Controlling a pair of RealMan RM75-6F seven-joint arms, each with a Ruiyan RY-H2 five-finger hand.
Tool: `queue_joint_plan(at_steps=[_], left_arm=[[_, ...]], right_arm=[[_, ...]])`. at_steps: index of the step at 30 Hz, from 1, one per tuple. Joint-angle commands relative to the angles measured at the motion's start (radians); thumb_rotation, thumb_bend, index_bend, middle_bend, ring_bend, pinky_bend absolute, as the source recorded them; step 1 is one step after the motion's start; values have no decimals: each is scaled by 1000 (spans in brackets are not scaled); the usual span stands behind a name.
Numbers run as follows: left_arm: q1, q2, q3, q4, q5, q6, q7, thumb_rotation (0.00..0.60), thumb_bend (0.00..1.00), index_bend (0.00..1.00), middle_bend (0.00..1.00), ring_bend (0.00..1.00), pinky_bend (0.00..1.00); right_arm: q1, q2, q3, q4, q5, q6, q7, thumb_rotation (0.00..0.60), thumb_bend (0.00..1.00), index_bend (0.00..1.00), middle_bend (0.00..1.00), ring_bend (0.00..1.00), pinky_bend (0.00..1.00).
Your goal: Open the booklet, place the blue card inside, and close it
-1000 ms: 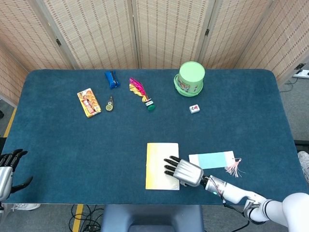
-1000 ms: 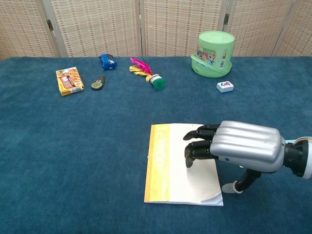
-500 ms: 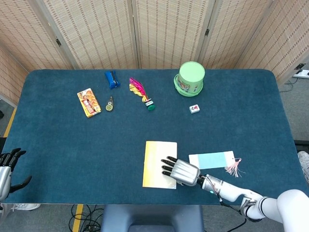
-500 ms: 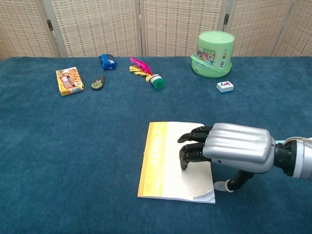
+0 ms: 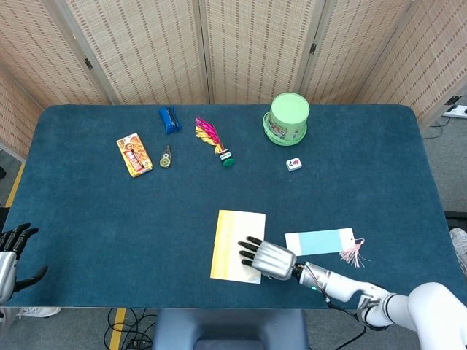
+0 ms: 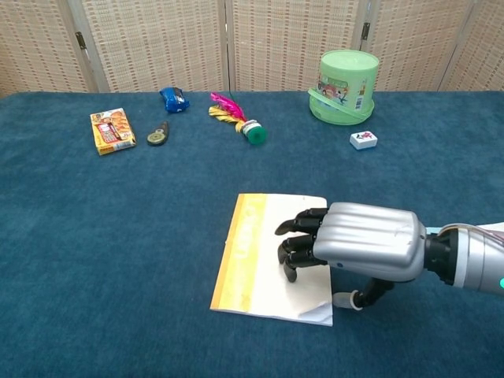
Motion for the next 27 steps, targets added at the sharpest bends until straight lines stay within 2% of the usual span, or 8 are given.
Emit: queue_joint_plan(at_steps=[1, 8, 20, 27], left_arm=[[1, 1, 0, 0, 1, 2, -2, 600, 221, 224, 166, 194, 195], [3, 2, 0, 0, 6, 7, -8, 600, 221, 223, 163, 193, 194], [6, 6, -1, 5, 9, 11, -24, 600, 221, 221, 159, 191, 194], [7, 9, -5, 8, 10, 16, -35, 600, 221, 221, 159, 191, 194]], right_arm=[[3, -1, -2, 1, 1, 3, -1, 600, 316, 411, 268, 99, 185], [11, -2, -6, -1, 8, 13, -8, 600, 365, 435, 287, 99, 185], [14, -21, -4, 16, 20, 40, -14, 600, 379, 460, 306, 99, 185], [10, -50, 12, 53, 28, 81, 0, 600, 385, 538, 353, 127, 185]])
